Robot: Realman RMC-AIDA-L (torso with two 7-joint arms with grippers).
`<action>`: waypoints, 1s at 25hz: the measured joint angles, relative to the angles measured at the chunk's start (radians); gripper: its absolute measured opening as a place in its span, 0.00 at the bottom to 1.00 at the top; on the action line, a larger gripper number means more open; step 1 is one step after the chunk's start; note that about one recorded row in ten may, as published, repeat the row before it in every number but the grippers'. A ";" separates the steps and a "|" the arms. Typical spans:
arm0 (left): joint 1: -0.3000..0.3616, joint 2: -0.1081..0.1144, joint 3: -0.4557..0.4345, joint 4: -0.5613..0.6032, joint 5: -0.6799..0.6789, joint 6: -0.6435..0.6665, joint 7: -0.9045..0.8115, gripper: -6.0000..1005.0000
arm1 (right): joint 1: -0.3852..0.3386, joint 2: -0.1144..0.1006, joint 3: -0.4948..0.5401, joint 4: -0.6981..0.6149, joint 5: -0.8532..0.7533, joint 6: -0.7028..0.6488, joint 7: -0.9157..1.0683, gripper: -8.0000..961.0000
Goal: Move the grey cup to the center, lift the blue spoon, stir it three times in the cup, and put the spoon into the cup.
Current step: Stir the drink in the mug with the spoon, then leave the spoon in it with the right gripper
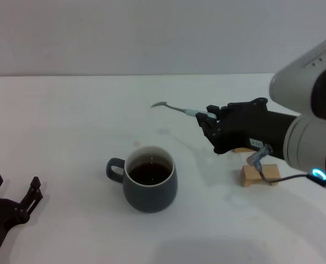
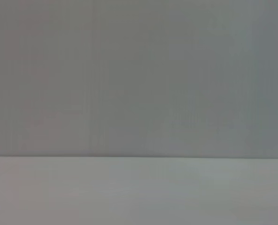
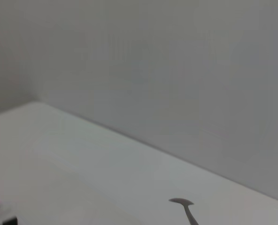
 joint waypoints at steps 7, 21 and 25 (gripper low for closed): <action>-0.003 0.000 0.000 0.001 0.000 -0.005 -0.002 0.86 | 0.158 -0.004 0.050 0.015 -0.020 0.269 0.065 0.18; 0.003 0.001 -0.007 0.005 -0.004 -0.015 0.001 0.86 | 0.284 0.001 0.122 0.022 0.045 0.404 0.069 0.18; 0.004 0.000 -0.006 0.005 -0.004 -0.017 0.001 0.86 | 0.303 0.000 0.138 0.023 0.045 0.423 0.069 0.18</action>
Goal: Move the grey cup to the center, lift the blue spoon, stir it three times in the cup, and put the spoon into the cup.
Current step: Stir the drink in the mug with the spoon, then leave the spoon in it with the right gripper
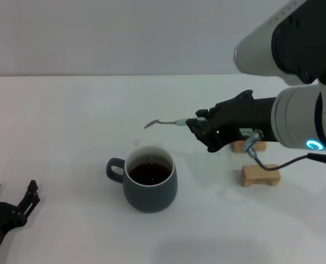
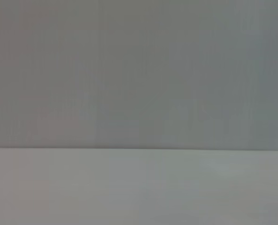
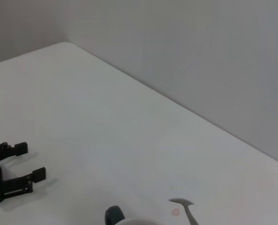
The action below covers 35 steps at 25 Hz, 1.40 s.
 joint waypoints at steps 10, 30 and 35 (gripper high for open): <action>-0.004 0.000 -0.001 -0.001 0.000 -0.005 0.001 0.86 | 0.112 -0.004 0.121 -0.006 0.025 0.132 -0.012 0.18; -0.022 0.001 -0.003 -0.004 -0.001 -0.046 0.001 0.86 | 0.227 0.002 0.092 -0.015 0.023 0.223 -0.071 0.18; -0.025 0.000 -0.004 -0.002 0.000 -0.047 0.001 0.86 | 0.216 0.004 0.047 -0.015 0.023 0.219 -0.066 0.18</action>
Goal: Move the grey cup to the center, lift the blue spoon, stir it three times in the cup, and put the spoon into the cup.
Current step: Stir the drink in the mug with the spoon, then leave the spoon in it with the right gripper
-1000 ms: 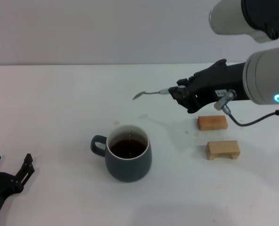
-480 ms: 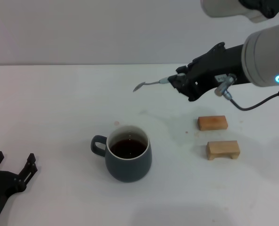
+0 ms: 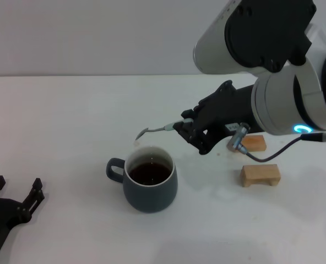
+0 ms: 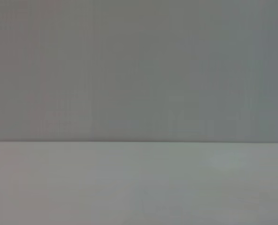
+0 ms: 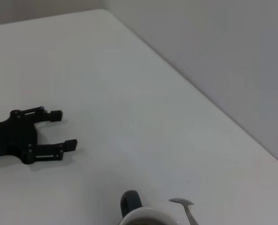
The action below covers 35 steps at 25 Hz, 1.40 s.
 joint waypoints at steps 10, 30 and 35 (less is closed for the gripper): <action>-0.007 0.000 0.000 0.001 -0.001 -0.010 0.000 0.86 | 0.008 0.001 0.003 0.006 0.036 -0.004 0.009 0.18; -0.024 0.002 0.000 0.001 -0.001 -0.057 0.000 0.86 | 0.025 0.000 0.030 0.010 0.052 0.009 0.016 0.18; -0.024 0.001 0.000 0.001 -0.001 -0.058 0.000 0.86 | 0.025 0.000 0.030 0.012 0.072 0.017 0.017 0.18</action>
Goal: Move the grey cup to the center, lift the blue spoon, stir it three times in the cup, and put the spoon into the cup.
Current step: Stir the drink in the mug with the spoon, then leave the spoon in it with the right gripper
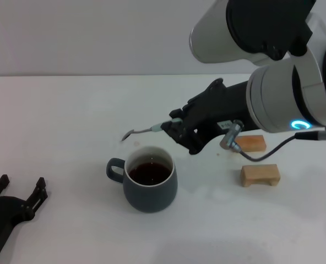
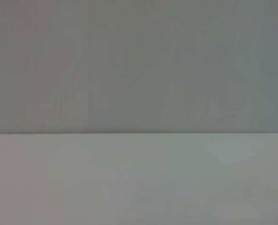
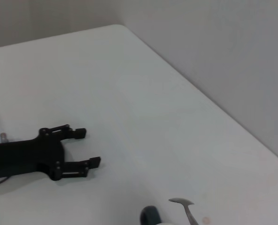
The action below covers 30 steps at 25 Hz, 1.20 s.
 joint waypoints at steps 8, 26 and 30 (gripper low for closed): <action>0.049 0.002 -0.014 -0.007 0.002 0.154 0.026 0.86 | -0.007 0.000 0.000 0.001 0.018 0.011 0.004 0.18; 0.088 0.005 -0.050 -0.010 -0.001 0.309 0.057 0.86 | 0.002 0.000 0.011 0.006 0.046 0.030 0.023 0.18; 0.088 0.005 -0.052 -0.009 -0.001 0.312 0.057 0.86 | 0.002 -0.002 0.017 0.006 0.047 0.038 0.023 0.18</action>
